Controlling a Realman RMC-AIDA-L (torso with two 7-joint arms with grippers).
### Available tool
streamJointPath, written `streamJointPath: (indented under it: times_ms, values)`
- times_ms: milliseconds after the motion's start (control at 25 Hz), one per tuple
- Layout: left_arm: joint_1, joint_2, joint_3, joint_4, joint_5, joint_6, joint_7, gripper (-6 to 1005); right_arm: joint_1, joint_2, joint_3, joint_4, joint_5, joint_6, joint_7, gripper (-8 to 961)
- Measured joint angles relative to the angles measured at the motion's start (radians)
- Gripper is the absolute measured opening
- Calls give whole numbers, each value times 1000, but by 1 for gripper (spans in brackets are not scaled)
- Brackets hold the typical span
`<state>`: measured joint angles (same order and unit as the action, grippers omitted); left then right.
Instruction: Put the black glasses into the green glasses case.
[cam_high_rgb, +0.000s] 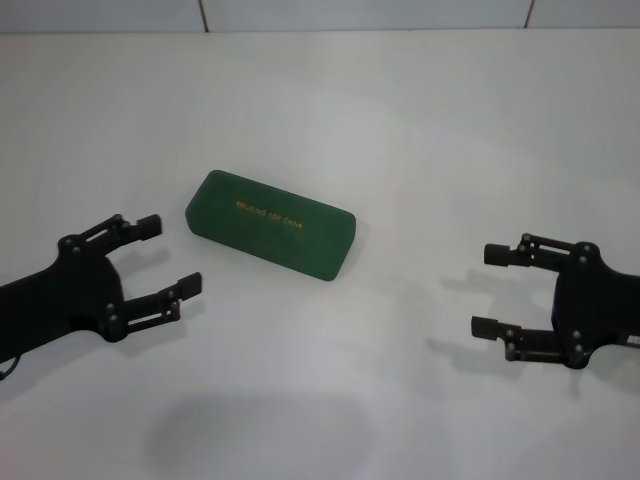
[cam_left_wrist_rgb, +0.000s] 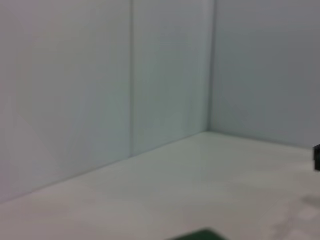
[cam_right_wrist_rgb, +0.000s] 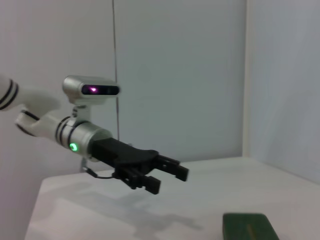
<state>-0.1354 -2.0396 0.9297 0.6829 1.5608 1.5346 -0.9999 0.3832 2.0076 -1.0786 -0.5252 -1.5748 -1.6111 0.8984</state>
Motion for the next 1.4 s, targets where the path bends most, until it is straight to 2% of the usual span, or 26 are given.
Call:
streamJointPath:
  times_ms: [200, 440, 840, 1400]
  values:
    - [18, -16, -55, -16, 56, -39, 9, 788, -19, 10, -7, 43, 0, 44, -7, 761]
    - [17, -24, -61, -41, 108, -74, 5, 874, -19, 11, -8, 104, 1, 68, -52, 760]
    - [16, -24, -62, -36, 99, -8, 4, 874, -19, 10, -2, 101, 4, 63, -53, 757]
    - [15, -22, -63, -34, 96, -2, 1, 875, -10, 10, -7, 99, 6, 56, -53, 757]
